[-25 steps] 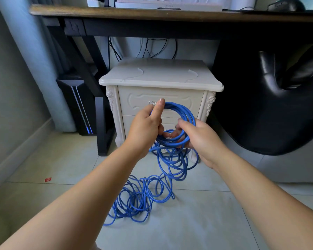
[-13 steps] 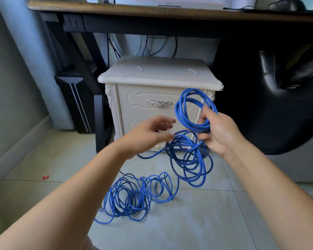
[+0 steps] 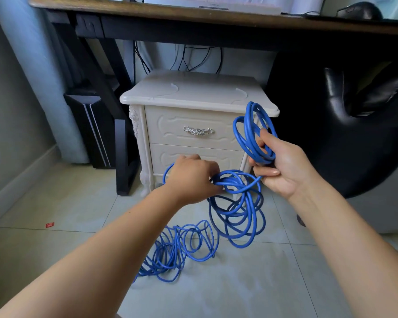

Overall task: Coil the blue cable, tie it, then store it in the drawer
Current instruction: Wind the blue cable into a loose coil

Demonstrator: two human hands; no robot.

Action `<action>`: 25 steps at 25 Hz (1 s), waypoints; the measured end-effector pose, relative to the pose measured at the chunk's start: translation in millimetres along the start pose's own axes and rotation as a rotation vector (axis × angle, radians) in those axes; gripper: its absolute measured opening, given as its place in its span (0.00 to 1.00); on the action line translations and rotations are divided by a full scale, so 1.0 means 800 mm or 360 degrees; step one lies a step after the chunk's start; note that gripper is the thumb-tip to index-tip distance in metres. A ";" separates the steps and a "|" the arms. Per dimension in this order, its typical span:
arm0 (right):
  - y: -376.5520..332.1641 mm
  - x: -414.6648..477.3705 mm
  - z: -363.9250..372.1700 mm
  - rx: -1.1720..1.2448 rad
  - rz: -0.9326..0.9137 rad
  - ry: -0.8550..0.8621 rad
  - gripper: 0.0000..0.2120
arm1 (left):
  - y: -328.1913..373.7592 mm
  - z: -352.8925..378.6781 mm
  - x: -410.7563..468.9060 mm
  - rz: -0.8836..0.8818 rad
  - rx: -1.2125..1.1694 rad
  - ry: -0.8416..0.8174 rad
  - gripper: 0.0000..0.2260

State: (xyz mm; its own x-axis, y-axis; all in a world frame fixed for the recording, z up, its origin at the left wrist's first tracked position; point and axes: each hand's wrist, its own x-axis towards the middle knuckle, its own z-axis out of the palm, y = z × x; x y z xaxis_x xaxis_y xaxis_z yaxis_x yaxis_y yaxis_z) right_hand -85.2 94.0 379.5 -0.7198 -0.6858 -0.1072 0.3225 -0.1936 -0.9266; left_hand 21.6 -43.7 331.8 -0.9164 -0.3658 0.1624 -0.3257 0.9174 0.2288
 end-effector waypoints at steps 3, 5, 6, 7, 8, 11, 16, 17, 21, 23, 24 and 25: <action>-0.005 0.001 -0.007 0.0020 -0.0026 0.0001 0.17 | -0.003 0.003 0.001 -0.0204 -0.0620 -0.0087 0.11; -0.008 0.002 -0.013 -0.0017 -0.0061 0.0032 0.17 | -0.005 0.004 0.001 -0.0268 -0.0898 -0.0026 0.13; -0.009 0.003 -0.016 -0.0039 -0.0082 0.0038 0.17 | -0.006 0.003 0.000 -0.0268 -0.0946 -0.0004 0.14; -0.008 0.003 -0.017 -0.0055 -0.0104 0.0036 0.17 | -0.006 0.003 -0.001 -0.0253 -0.0919 0.0018 0.14; -0.008 0.003 -0.018 -0.0076 -0.0128 0.0037 0.17 | -0.006 0.003 -0.003 -0.0231 -0.0826 0.0056 0.13; -0.005 -0.001 -0.014 -0.0222 -0.0242 0.0094 0.17 | -0.005 0.001 -0.005 -0.0153 -0.0499 0.0202 0.04; 0.002 -0.006 -0.006 -0.0528 -0.0465 0.0273 0.18 | -0.007 -0.004 -0.008 -0.0235 -0.0811 0.0132 0.06; 0.003 -0.007 -0.005 -0.0527 -0.0475 0.0302 0.18 | -0.005 -0.005 -0.010 -0.0219 -0.0829 0.0171 0.11; -0.001 -0.008 -0.006 -0.0344 -0.0440 0.0389 0.18 | 0.005 -0.007 -0.012 0.0094 -0.0171 0.0482 0.22; -0.003 -0.008 -0.007 -0.0326 -0.0445 0.0405 0.18 | 0.009 -0.006 -0.011 0.0109 0.0044 0.0446 0.18; -0.003 -0.008 -0.007 -0.0342 -0.0445 0.0408 0.18 | 0.010 -0.004 -0.011 0.0047 0.0100 0.0416 0.16; -0.002 -0.008 -0.007 -0.0364 -0.0443 0.0411 0.18 | 0.012 -0.002 -0.010 -0.0024 0.0157 0.0410 0.13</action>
State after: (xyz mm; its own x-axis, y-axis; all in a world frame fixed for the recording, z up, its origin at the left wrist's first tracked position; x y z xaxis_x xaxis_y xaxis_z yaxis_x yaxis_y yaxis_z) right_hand -84.7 102.2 380.0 -0.8995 -0.4259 0.0979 -0.0288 -0.1659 -0.9857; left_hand 26.5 -32.2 334.1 -0.8259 -0.3960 0.4013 -0.3715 0.9177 0.1408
